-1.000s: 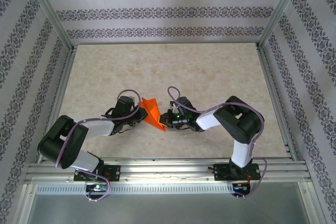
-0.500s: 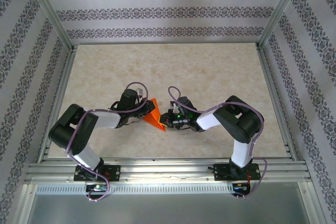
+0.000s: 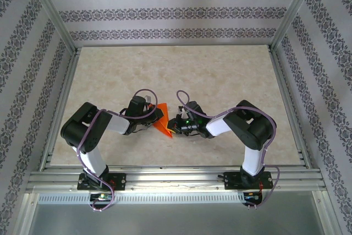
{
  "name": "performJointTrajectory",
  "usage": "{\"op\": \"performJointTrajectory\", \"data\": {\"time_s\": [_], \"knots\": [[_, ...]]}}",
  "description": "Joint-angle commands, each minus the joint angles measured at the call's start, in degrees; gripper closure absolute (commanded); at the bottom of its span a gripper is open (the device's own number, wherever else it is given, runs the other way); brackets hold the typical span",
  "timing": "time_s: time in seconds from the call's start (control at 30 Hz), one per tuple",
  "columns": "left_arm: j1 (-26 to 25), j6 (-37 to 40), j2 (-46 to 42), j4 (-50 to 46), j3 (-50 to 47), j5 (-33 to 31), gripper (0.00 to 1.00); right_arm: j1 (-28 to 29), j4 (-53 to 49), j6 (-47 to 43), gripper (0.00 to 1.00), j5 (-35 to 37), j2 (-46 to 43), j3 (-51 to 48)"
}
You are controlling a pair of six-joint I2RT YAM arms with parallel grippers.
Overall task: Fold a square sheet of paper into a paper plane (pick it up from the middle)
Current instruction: Fourth fold the wing at the center of the table.
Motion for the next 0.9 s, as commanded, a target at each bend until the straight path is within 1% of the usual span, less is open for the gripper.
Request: {"op": "performJointTrajectory", "data": {"time_s": [0.0, 0.2, 0.3, 0.37, 0.5, 0.63, 0.7, 0.87], "knots": [[0.4, 0.0, 1.3, 1.6, -0.6, 0.2, 0.91, -0.3, -2.7, 0.5, 1.00, 0.1, 1.8, -1.2], [0.4, 0.7, 2.3, 0.3, 0.5, 1.8, 0.92, -0.3, -1.8, 1.1, 1.00, -0.5, 1.4, -1.2], [0.5, 0.4, 3.1, 1.0, 0.1, 2.3, 0.92, -0.3, -2.2, 0.0, 0.95, -1.9, -0.7, -0.6], [0.4, 0.0, 3.7, 1.9, -0.1, 2.6, 0.92, -0.2, -3.9, -1.2, 0.90, -3.1, -2.3, 0.1], [0.4, -0.4, 4.0, 2.7, -0.6, 2.7, 0.93, -0.3, -4.8, -1.8, 0.88, -3.3, -5.5, -0.9], [0.5, -0.4, 3.6, 2.6, -0.9, 2.5, 0.93, -0.2, -6.9, -2.5, 0.87, -3.7, -6.5, -1.8], [0.4, -0.3, 3.2, 2.6, -0.9, 2.6, 0.93, -0.2, -6.7, -2.1, 0.88, -2.8, -6.5, -2.7], [0.4, 0.2, 2.1, 1.7, -0.8, 2.8, 0.93, 0.1, -7.7, -2.4, 0.88, -3.2, -5.0, -2.0]]}}
